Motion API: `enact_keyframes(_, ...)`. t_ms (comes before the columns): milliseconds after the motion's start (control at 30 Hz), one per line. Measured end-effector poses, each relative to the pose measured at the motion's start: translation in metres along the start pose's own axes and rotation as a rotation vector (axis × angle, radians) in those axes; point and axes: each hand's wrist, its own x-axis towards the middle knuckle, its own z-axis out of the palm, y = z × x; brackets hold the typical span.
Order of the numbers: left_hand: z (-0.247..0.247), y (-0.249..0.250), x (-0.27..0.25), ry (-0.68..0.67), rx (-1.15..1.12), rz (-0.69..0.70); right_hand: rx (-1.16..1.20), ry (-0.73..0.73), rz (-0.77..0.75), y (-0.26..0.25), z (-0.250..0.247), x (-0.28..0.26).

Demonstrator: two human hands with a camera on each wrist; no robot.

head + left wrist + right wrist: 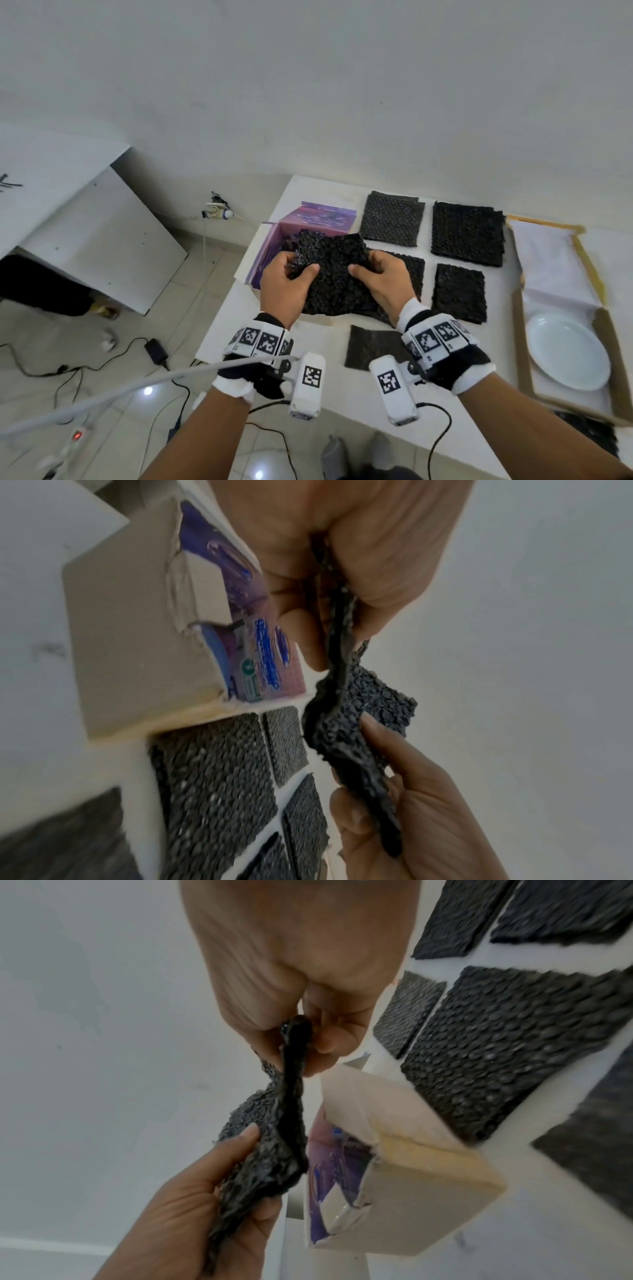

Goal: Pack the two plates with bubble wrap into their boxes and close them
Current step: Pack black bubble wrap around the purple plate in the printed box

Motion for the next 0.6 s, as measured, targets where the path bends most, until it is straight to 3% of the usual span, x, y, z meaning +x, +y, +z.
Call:
enact_keyframes(267,-0.017,0.0,0.025,0.102,0.084,0.0,-0.188,-0.076,-0.21,-0.045,0.045,0.005)
enact_keyframes(433,-0.021,-0.001,0.04,0.023,-0.137,-0.121,-0.186,-0.203,-0.206,-0.051,0.069,0.006)
enact_keyframes(600,-0.033,-0.006,0.064,-0.172,-0.194,-0.114,-0.091,-0.278,-0.105,-0.048,0.084,0.021)
